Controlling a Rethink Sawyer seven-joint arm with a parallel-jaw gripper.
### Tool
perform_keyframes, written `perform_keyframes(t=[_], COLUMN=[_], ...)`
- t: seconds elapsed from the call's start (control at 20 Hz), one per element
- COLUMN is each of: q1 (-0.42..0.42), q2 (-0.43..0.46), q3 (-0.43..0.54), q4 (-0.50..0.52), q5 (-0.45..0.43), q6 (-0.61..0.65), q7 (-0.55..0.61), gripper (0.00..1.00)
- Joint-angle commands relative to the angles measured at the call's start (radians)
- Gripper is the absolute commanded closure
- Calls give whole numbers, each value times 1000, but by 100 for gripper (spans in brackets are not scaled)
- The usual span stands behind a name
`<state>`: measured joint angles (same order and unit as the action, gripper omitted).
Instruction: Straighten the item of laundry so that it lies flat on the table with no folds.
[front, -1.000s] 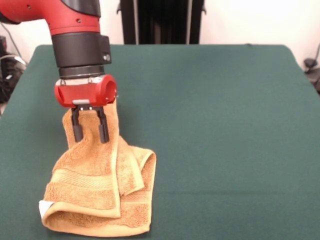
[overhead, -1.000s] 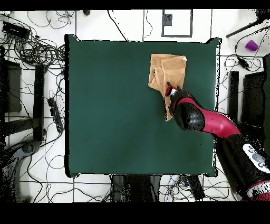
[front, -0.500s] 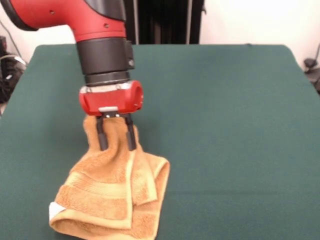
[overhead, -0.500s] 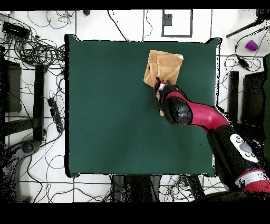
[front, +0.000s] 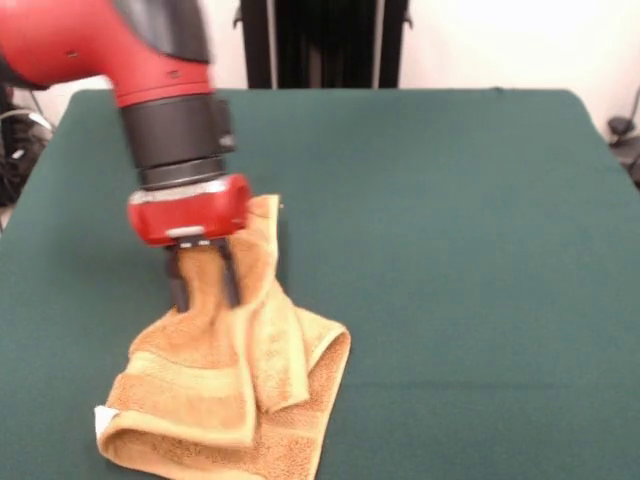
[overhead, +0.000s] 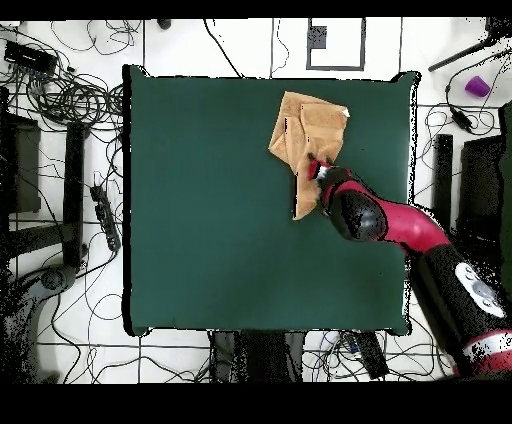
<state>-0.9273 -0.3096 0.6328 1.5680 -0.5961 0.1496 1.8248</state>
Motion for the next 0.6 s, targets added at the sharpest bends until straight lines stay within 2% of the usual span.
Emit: perform_keyframes(t=[0.05,0.15,0.4,0.6], q1=[-232,-282,-403,-431], q2=[262,301,345,360], q3=[220,241,265,261], q4=[-100,-86,-70,-65], q5=[-135,-164,-162,-149], q6=[333,320,411,420], q7=[-633,-665,-842,-884], gripper=[0,0,0,0])
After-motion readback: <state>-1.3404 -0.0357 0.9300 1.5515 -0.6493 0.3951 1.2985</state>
